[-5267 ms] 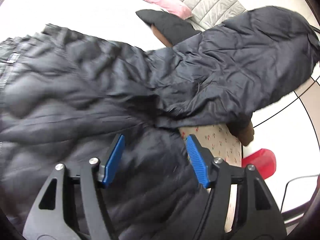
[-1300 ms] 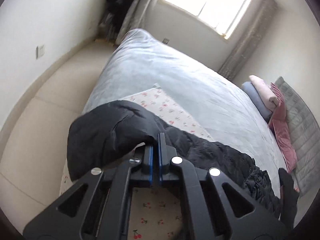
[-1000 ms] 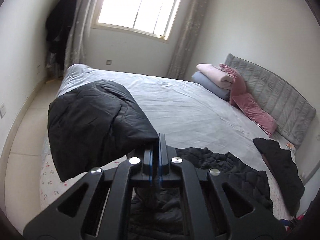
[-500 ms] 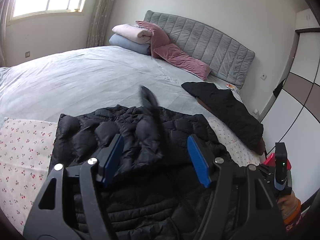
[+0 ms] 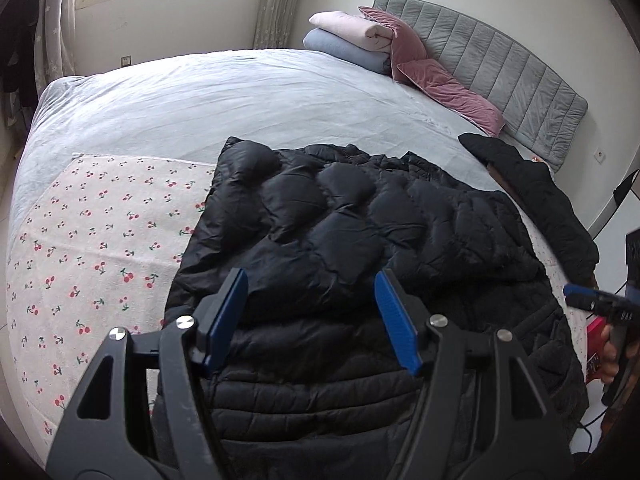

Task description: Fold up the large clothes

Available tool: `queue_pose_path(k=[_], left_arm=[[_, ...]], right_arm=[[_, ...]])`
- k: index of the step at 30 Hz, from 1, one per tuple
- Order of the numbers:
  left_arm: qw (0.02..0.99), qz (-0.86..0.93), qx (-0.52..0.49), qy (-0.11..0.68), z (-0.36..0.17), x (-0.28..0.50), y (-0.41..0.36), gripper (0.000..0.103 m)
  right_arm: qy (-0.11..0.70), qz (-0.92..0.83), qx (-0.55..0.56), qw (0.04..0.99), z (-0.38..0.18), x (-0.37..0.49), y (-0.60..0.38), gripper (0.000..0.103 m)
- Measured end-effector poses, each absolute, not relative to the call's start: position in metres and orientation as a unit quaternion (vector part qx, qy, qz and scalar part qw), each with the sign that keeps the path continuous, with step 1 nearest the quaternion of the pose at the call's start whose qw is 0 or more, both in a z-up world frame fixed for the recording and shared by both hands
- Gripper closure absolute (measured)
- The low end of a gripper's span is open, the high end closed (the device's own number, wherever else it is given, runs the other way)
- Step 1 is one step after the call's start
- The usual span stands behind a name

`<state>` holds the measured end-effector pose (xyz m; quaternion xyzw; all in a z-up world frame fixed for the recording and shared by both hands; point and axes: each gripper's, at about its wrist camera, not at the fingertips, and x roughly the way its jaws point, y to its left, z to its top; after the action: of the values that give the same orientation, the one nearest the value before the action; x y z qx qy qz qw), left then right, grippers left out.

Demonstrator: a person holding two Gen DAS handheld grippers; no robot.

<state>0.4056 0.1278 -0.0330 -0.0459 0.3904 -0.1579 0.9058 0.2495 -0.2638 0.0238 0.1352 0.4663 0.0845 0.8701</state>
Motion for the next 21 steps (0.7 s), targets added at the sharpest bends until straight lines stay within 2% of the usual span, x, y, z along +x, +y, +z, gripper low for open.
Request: queue_pose_path(k=[1,3,4,5,10,13,15,16,17,18,19,20,21], left_arm=[[0.906,-0.156,-0.045,0.392,-0.036,0.409,0.131,0.039],[0.904,-0.161,-0.054,0.393,-0.042,0.416,0.136,0.053],[0.901,-0.165,-0.061,0.396,-0.046,0.42,0.138,0.059],[0.899,-0.166,-0.065,0.399,-0.05,0.424,0.14,0.061],[0.894,-0.09,-0.034,0.437,-0.092,0.448,0.15,0.062],[0.886,-0.066,-0.053,0.455,-0.117,0.455,0.163,0.062],[0.89,-0.061,-0.057,0.449,-0.112,0.449,0.163,0.062],[0.889,-0.061,-0.053,0.45,-0.108,0.446,0.161,0.057],[0.888,-0.064,-0.046,0.453,-0.103,0.44,0.158,0.044],[0.886,-0.07,-0.038,0.456,-0.096,0.434,0.154,0.037],[0.888,-0.077,-0.029,0.453,-0.088,0.426,0.152,0.029],[0.891,-0.079,-0.018,0.448,-0.079,0.416,0.15,0.028],[0.893,-0.078,-0.008,0.443,-0.069,0.405,0.149,0.028]], right_arm=[[0.461,0.087,0.147,0.871,0.021,0.263,-0.264,0.017],[0.456,0.067,0.146,0.875,0.015,0.288,-0.261,0.022],[0.45,0.062,0.145,0.879,0.011,0.3,-0.26,0.042],[0.446,0.068,0.147,0.88,0.006,0.311,-0.258,0.061],[0.464,0.06,0.178,0.865,-0.035,0.35,-0.258,0.071],[0.484,0.056,0.154,0.859,-0.058,0.361,-0.249,0.072],[0.484,0.055,0.138,0.862,-0.055,0.359,-0.243,0.071],[0.488,0.057,0.13,0.861,-0.05,0.356,-0.242,0.07],[0.496,0.064,0.125,0.857,-0.044,0.352,-0.24,0.066],[0.504,0.074,0.122,0.852,-0.037,0.345,-0.241,0.063],[0.507,0.083,0.12,0.85,-0.03,0.336,-0.246,0.053],[0.506,0.091,0.117,0.85,-0.02,0.325,-0.25,0.044],[0.499,0.102,0.114,0.853,-0.01,0.312,-0.255,0.041]])
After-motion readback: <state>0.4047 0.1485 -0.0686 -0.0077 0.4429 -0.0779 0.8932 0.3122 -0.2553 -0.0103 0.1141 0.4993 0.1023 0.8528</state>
